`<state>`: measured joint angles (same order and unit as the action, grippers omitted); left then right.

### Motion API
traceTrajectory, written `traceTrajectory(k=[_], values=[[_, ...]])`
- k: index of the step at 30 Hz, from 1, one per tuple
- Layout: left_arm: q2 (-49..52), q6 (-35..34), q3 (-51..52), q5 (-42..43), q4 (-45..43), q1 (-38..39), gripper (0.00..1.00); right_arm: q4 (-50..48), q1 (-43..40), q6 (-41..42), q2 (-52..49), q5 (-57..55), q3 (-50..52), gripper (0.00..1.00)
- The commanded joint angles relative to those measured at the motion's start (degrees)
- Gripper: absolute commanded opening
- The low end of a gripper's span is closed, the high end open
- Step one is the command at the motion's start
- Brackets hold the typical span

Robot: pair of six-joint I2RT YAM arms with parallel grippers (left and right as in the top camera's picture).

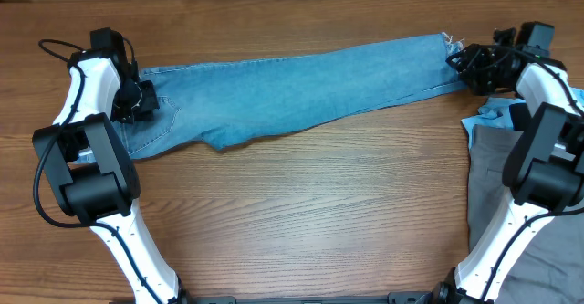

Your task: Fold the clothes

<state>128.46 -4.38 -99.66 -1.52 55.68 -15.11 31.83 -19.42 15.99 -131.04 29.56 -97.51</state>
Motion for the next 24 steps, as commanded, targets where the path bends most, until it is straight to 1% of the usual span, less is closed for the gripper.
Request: traceTrajectory(k=[1,4,5,7,8,9,10,11,12,15,18,20,21,22,23,24], values=[[0.76,-0.98,1.55,-1.84,-0.72,-1.38,0.2,0.09,1.84,-0.96,0.0,-6.21,0.04,0.61],[0.76,-0.98,1.55,-1.86,-0.57,-1.38,0.2,1.51,2.05,0.9,-0.79,-10.36,0.04,0.61],[0.76,-0.98,1.55,-1.86,-0.52,-1.38,0.2,1.97,2.05,1.66,-0.96,-11.65,0.04,0.58],[0.76,-0.98,1.55,-1.86,-0.52,-1.38,0.2,2.36,1.73,1.99,-0.98,-12.63,0.04,0.41],[0.76,-0.98,1.55,-1.86,-0.52,-1.38,0.2,2.36,1.46,2.01,-0.98,-12.57,0.04,0.38],[0.76,-0.98,1.55,-1.86,-0.52,-1.38,0.2,2.47,1.16,2.01,-0.98,-12.5,0.04,0.39],[0.76,-0.98,1.55,-1.86,-0.52,-1.38,0.2,2.91,0.74,2.01,-0.98,-12.31,0.04,0.47],[0.76,-0.98,1.55,-1.84,-0.5,-1.38,0.2,3.28,0.37,1.99,-0.98,-11.54,0.04,0.6],[0.76,-0.98,1.55,-1.84,-0.5,-1.38,0.2,3.78,0.02,1.97,-0.98,-10.82,0.04,0.66],[0.76,-0.98,1.55,-1.84,-0.68,-1.38,0.2,4.59,-0.39,1.57,-0.98,-9.4,0.04,0.68],[0.76,-0.98,1.55,-1.62,-0.94,-1.38,0.2,3.93,-0.26,1.53,-0.98,-7.69,0.04,0.66],[0.76,-0.98,1.55,-1.6,-0.87,-1.38,0.2,2.95,0.09,1.46,-0.98,-6.1,0.04,0.54],[0.76,-0.98,1.55,-1.6,-0.83,-1.38,0.2,2.4,0.26,1.33,-0.98,-5.51,0.04,0.41],[0.76,-0.98,1.55,-1.6,-0.74,-1.38,0.2,1.81,0.46,1.36,-0.98,-5.11,0.04,0.32],[0.76,-0.98,1.55,-1.62,-0.68,-1.38,0.2,1.25,0.63,1.36,-0.98,-4.76,0.04,0.24],[0.76,-0.96,1.55,-1.62,-0.61,-1.38,0.2,0.79,0.72,1.38,-0.98,-4.5,0.04,0.19]])
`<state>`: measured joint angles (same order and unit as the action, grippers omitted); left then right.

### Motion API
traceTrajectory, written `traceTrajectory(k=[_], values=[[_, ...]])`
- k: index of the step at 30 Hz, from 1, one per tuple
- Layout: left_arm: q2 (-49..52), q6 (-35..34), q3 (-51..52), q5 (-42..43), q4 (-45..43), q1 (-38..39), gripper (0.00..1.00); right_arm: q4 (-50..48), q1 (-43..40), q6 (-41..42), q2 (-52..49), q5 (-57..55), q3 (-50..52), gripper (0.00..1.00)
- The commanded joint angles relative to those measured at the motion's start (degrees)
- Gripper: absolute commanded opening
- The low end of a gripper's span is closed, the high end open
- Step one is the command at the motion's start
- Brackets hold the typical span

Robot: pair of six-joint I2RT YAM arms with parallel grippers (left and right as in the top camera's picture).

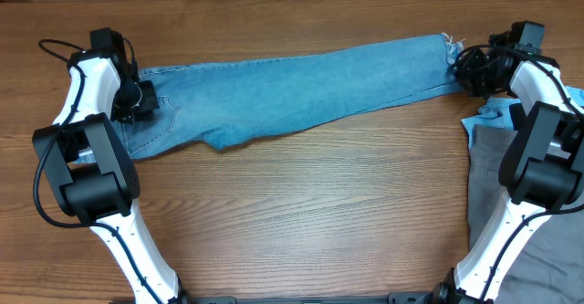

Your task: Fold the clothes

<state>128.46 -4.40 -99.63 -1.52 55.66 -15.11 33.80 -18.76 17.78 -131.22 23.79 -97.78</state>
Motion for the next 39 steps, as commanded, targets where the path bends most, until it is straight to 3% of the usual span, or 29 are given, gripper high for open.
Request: traceTrajectory(k=[1,3,9,10,12,18,25,29,39], values=[[0.76,-0.94,1.53,-1.62,-0.46,-1.38,0.21,-1.62,0.07,-0.44,-0.81,1.66,0.31,0.17],[0.76,-0.94,1.53,-1.64,-0.42,-1.38,0.21,-2.08,0.02,-0.44,-0.79,2.89,0.28,0.04],[0.76,-0.92,1.53,-1.64,-0.26,-1.38,0.21,-2.05,-1.95,-0.44,0.33,6.32,0.2,0.04],[0.76,-0.92,1.53,-1.64,-0.26,-1.38,0.21,-2.05,-2.12,-0.46,0.33,6.32,0.2,0.06],[0.76,-0.92,1.53,-1.64,-0.31,-1.38,0.21,-1.92,-2.23,-0.85,0.33,6.32,0.2,0.39],[0.76,-0.9,1.53,-1.64,-0.26,-1.38,0.22,-1.64,-1.55,-2.8,0.09,2.14,0.24,0.48],[0.76,-0.74,1.53,-1.64,-0.42,-1.38,0.22,-0.72,-1.44,-2.8,-1.49,1.4,0.31,0.49],[0.76,-0.76,1.53,-1.64,-0.48,-1.38,0.22,-0.31,-1.36,-2.86,-1.57,2.38,0.31,0.41],[0.76,-0.76,1.53,-1.64,-0.42,-1.38,0.22,-0.55,1.99,-7.32,-1.57,3.89,0.31,0.41]])
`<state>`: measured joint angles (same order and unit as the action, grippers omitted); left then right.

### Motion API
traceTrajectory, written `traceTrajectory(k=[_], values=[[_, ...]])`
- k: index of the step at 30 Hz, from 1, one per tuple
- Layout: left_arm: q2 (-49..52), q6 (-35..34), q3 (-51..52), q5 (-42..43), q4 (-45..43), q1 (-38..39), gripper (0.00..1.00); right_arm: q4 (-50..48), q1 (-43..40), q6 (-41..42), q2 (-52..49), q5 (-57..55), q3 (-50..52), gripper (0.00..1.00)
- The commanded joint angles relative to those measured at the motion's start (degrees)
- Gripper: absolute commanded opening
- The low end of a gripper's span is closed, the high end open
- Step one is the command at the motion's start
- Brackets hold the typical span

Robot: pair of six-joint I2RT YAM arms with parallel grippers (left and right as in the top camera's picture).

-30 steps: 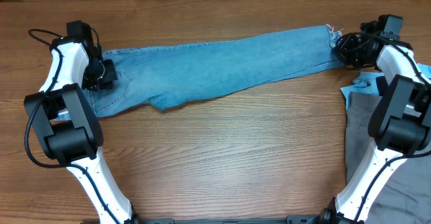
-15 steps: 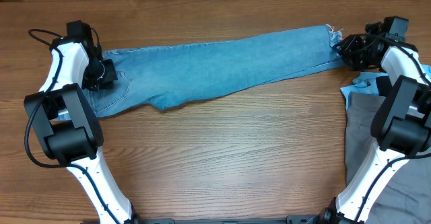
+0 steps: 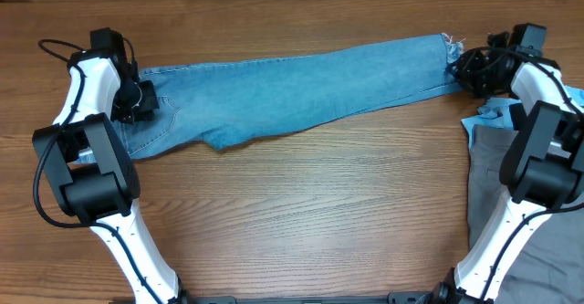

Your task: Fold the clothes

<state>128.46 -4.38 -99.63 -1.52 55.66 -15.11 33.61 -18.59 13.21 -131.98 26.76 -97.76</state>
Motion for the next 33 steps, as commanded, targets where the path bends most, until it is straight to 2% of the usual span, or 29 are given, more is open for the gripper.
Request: traceTrajectory(k=[1,3,5,7,14,20,21,25,28,32,33], values=[[0.76,-0.79,1.53,-1.64,-0.42,-1.38,0.22,-0.55,2.14,-2.82,-0.81,0.55,0.28,0.41],[0.76,-0.79,1.53,-1.62,-0.42,-1.38,0.22,-1.01,2.47,-2.8,-0.81,-0.28,0.28,0.31],[0.76,-0.79,1.53,-1.62,-0.42,-1.38,0.22,-1.29,2.45,-2.73,-0.81,-0.37,0.28,0.14],[0.76,-0.79,1.53,-1.64,-0.42,-1.38,0.22,-1.4,2.01,-2.03,-0.81,-0.33,0.26,0.04],[0.76,-0.79,1.53,-1.62,-0.39,-1.38,0.22,-1.07,-1.11,-1.05,0.87,5.62,0.15,0.04],[0.76,-0.79,1.53,-1.64,-0.22,-1.38,0.22,-0.79,-1.42,-1.03,1.36,5.29,0.17,0.04],[0.76,-0.79,1.53,-1.64,-0.22,-1.38,0.22,-0.37,-1.4,-1.01,1.31,3.23,0.17,0.18],[0.76,-0.79,1.53,-1.62,-0.2,-1.38,0.22,0.85,-1.36,-1.05,0.85,-3.41,0.24,0.61],[0.76,-0.76,1.53,-1.64,-0.13,-1.38,0.22,0.81,-1.36,-1.05,-0.04,-3.58,0.28,0.62],[0.76,-0.79,1.53,-1.62,-0.09,-1.38,0.22,0.52,-1.2,-1.05,-0.81,-1.73,0.31,0.59],[0.76,-0.79,1.53,-1.64,-0.09,-1.38,0.22,0.28,-1.11,-1.05,-0.81,-1.62,0.31,0.55]])
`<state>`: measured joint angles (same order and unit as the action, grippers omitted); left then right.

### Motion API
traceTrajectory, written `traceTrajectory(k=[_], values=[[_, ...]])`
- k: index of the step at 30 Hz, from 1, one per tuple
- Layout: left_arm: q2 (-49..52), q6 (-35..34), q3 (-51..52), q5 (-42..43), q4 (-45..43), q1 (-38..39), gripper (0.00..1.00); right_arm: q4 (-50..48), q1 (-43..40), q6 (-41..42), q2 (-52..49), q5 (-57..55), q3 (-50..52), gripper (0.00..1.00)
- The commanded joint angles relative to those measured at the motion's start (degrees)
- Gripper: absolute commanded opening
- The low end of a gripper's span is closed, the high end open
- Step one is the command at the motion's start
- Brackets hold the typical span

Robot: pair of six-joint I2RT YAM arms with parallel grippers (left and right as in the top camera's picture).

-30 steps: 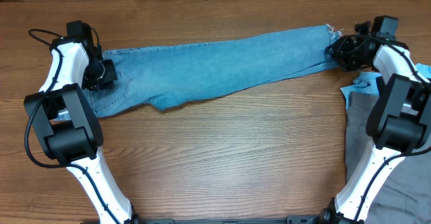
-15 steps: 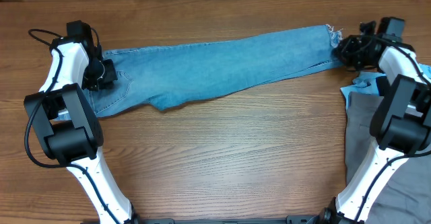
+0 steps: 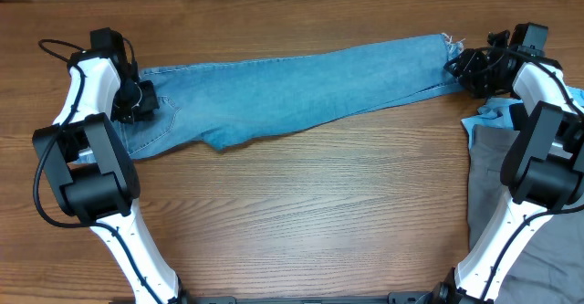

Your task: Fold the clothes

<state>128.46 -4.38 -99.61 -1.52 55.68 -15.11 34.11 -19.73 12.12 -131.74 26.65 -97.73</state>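
Note:
A pair of blue jeans (image 3: pixel 301 89) lies flat across the far half of the table, with the waist at the left and the leg hems at the right. My left gripper (image 3: pixel 146 101) rests on the waist end, its fingers over the denim. At the frayed hem end, my right gripper (image 3: pixel 454 65) touches the cloth's edge. From overhead, the dark fingers of both grippers are too small to show whether they are open or shut.
A grey garment (image 3: pixel 511 213) lies at the right edge of the wooden table (image 3: pixel 310 213), with a light blue cloth (image 3: pixel 488 114) peeking out above it under the right arm. Both arm bases stand at the near corners.
My right gripper has shifted slightly left, onto the hem's edge. The jeans and my left arm are where they were.
The jeans have lain in the same place throughout, with my left gripper still at the waist. My right gripper was at the hem, then a little further right off it, then closer again, and now back at the hem's edge.

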Motion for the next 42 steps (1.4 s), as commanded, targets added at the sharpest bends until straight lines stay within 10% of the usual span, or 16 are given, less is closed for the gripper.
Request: traceTrajectory(k=[1,12,26,35,42], values=[[0.76,-0.79,1.51,-1.62,-0.11,-1.38,0.22,-0.44,0.15,0.04,-1.05,-1.51,0.28,0.5],[0.76,-0.79,1.51,-1.62,0.2,-1.36,0.23,-2.67,1.73,0.04,-1.05,-0.72,0.26,0.3],[0.74,-0.79,1.51,-1.64,0.44,-1.38,0.24,0.59,1.73,0.04,-1.05,-12.63,0.28,0.34],[0.76,-0.79,1.51,-1.64,0.44,-1.38,0.24,-0.33,2.38,0.07,-1.05,-12.0,0.28,0.05],[0.76,-0.76,1.51,-1.64,0.7,-1.38,0.24,-0.37,2.14,0.04,-0.37,-6.75,0.04,0.04]])
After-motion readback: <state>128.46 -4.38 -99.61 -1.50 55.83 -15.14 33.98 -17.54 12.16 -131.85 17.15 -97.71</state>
